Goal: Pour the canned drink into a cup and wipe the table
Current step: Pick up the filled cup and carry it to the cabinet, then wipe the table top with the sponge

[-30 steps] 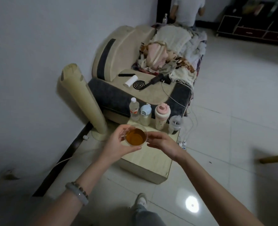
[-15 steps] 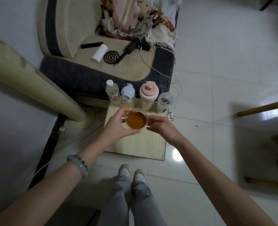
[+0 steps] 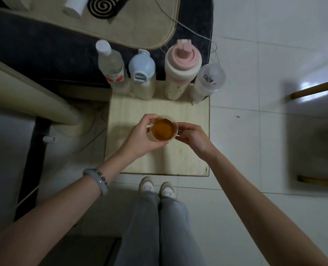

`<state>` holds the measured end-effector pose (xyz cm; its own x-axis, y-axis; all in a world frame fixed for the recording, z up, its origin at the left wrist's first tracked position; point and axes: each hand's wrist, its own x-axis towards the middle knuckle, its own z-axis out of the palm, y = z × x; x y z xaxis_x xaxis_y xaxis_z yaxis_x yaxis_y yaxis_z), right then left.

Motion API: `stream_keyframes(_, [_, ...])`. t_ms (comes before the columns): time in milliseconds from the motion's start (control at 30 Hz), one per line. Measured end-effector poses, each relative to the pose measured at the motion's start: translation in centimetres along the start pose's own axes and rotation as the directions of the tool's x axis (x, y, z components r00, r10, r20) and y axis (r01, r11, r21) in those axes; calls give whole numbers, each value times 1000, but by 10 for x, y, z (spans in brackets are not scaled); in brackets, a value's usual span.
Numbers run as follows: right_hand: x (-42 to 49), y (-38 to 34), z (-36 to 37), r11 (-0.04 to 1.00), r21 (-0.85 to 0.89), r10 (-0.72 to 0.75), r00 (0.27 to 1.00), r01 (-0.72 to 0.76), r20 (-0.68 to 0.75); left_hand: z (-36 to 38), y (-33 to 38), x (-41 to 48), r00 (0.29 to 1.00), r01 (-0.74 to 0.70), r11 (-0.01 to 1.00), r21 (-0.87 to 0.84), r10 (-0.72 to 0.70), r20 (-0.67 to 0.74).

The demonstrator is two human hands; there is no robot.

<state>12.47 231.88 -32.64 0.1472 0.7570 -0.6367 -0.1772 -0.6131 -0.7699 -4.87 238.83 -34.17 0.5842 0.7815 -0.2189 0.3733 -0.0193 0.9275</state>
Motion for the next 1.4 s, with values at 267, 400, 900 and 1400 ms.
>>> stream_keyframes(267, [52, 52, -6, 999, 33, -1, 1000, 1, 3, 25, -67, 25, 1000, -6, 1000, -5, 7, 22])
stream_keyframes(400, [66, 60, -7, 999, 46, 1, 1000, 0, -7, 29, -80, 33, 1000, -9, 1000, 15, 9, 8])
stream_keyframes(900, [70, 61, -5, 999, -35, 11, 1000, -11, -4, 25, -87, 39, 997, 57, 993, 106, -62, 46])
stream_keyframes(1400, [-105, -75, 6, 500, -860, -334, 939, 99, -86, -35, 112, -44, 983, -177, 673, 718, 156, 96])
